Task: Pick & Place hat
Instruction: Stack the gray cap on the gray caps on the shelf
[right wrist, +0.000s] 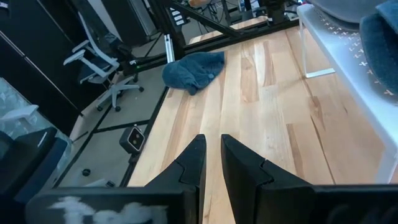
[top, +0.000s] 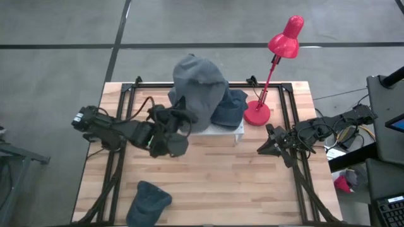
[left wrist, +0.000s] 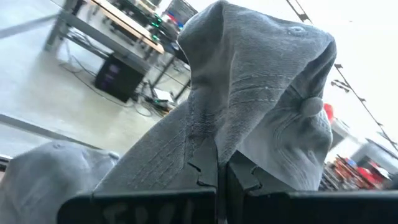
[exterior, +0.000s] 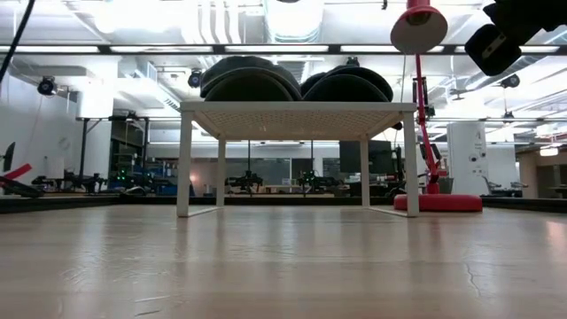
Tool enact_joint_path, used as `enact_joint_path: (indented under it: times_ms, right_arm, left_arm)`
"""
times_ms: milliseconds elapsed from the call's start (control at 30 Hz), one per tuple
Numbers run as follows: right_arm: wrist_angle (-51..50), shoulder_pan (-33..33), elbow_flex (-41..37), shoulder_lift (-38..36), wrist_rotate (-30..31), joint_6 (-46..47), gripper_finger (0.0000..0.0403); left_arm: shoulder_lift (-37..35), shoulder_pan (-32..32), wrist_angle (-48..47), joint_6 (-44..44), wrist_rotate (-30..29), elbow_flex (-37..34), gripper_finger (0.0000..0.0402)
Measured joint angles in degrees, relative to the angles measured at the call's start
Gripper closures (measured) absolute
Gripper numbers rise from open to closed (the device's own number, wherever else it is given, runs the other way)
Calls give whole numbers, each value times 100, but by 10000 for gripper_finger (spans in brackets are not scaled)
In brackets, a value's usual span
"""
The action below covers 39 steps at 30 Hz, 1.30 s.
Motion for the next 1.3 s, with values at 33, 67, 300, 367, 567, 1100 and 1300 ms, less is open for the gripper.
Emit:
enact_joint_path:
  times_ms: [33, 67, 300, 367, 567, 1100, 1300]
  right_arm:
    - [0, -2, 0, 0, 0, -2, 355]
    - [0, -1, 0, 0, 0, -8, 355]
    - [-2, -2, 0, 0, 0, -44, 355]
    - [-2, -2, 0, 0, 0, -44, 355]
    - [-4, -2, 0, 0, 0, -37, 355]
    - [-17, -2, 0, 0, -4, -26, 355]
    - [-32, -1, 0, 0, -4, -26, 355]
  left_arm:
    - [0, 71, 3, -35, 0, 0, 401]
    - [0, 133, 12, -94, 0, 0, 402]
    - [35, 376, 51, -346, -7, -43, 402]
    - [33, 409, 53, -473, -9, -117, 402]
    - [33, 456, 100, -1047, -7, -521, 401]
    - [-228, 869, 443, -2540, 173, -1740, 401]
    - [-278, 1095, 420, -2751, 677, -1909, 401]
